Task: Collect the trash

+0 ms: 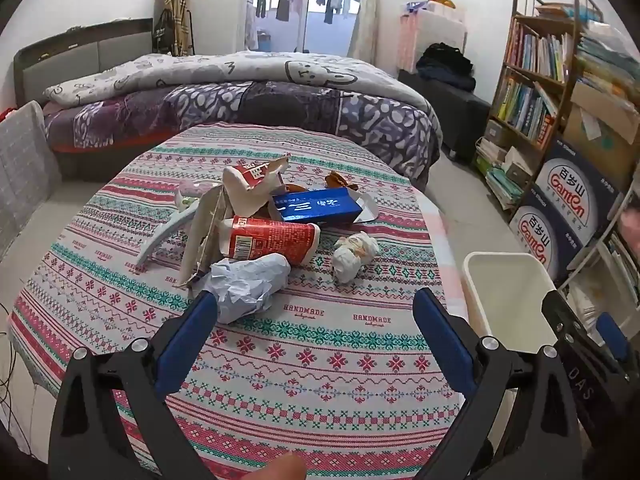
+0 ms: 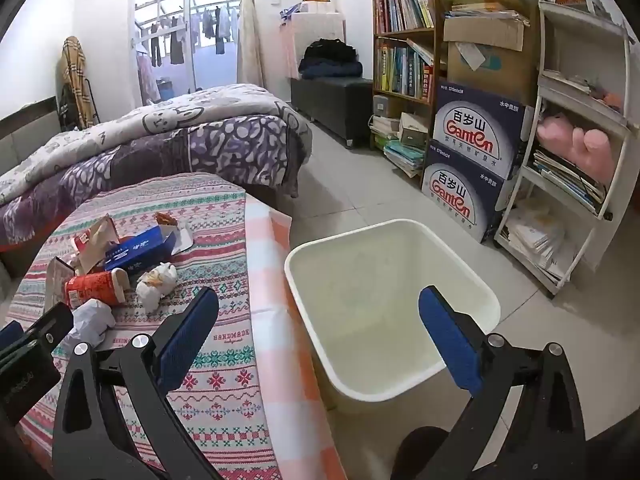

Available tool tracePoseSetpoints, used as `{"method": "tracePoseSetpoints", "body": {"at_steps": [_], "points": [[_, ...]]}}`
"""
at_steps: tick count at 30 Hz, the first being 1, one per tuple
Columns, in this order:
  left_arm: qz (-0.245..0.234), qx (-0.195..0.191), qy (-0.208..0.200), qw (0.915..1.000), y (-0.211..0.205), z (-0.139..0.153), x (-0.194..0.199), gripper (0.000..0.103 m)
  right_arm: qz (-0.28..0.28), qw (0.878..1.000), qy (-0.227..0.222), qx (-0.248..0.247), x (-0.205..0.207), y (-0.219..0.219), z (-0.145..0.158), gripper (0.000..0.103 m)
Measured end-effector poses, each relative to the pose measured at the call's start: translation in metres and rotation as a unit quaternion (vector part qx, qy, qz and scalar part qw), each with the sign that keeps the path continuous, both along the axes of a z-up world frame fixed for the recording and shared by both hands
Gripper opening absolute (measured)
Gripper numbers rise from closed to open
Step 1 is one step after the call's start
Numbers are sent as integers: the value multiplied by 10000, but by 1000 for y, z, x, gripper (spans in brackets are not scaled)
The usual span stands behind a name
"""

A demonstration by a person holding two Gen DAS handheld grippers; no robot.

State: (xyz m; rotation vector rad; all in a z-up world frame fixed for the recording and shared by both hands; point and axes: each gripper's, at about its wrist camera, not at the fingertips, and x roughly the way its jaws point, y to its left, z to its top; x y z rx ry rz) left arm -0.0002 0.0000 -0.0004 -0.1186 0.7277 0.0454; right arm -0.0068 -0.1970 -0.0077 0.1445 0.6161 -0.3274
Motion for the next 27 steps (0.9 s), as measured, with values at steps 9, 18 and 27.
{"method": "tracePoseSetpoints", "body": {"at_steps": [9,18,27], "points": [[-25,31,10,10000,-1,-3,-1,95,18,10000,-9,4,-1,3,-3,96],[-27,13,-27,10000,2,-6,-2,95,40,10000,16,42,-2,4,-5,96],[-15,36,-35,10000,0,-7,0,95,52,10000,22,64,-2,4,-5,96]]}}
